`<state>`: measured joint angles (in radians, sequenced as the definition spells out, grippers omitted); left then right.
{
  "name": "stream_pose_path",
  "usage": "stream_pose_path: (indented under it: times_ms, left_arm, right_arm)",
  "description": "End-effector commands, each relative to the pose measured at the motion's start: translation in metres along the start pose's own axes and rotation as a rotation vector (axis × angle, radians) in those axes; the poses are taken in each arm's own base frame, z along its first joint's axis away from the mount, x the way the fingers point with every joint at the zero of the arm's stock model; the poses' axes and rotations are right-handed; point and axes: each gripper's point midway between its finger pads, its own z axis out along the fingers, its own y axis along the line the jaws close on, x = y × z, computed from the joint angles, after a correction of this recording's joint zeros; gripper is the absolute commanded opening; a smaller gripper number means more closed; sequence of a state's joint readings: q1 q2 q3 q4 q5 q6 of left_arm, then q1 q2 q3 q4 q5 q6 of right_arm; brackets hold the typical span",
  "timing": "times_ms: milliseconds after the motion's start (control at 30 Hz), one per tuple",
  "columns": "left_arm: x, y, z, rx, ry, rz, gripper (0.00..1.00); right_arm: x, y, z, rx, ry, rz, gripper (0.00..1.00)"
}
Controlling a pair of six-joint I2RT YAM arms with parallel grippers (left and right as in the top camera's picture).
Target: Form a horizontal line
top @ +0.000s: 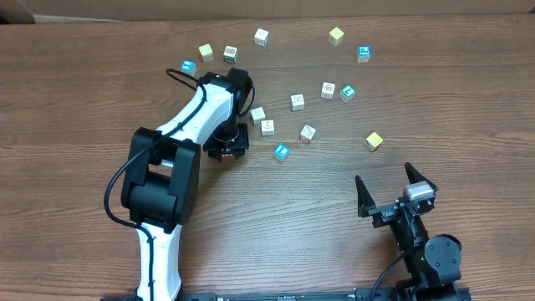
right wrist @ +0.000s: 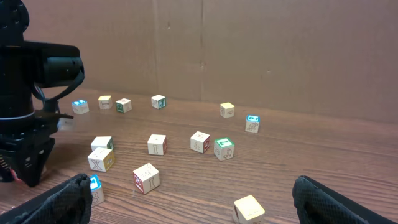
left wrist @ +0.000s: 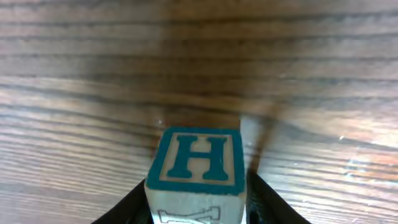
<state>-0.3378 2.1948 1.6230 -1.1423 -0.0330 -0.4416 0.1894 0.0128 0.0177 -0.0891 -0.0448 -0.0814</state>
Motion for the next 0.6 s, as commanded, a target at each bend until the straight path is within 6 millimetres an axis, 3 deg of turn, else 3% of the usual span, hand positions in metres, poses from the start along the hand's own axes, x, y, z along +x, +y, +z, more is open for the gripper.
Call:
stream_pose_path:
  times_ms: [0, 267, 433, 567]
  left_arm:
    - [-0.006, 0.005, 0.001, 0.010, -0.014, -0.026, 0.40]
    - [-0.012, 0.008, 0.000, 0.017, -0.027, -0.029, 0.49]
    - [-0.018, 0.006, -0.006, 0.027, -0.046, -0.029, 0.40]
    - [-0.019, 0.005, -0.007, 0.029, -0.051, -0.030, 0.38]
  right_arm:
    - [0.001, -0.001, 0.000, 0.003, -0.008, 0.005, 1.00]
    - [0.001, -0.001, 0.000, 0.003, -0.008, 0.005, 1.00]
    - [0.001, -0.001, 0.000, 0.003, -0.008, 0.006, 1.00]
    - [0.001, -0.001, 0.000, 0.003, -0.008, 0.005, 1.00]
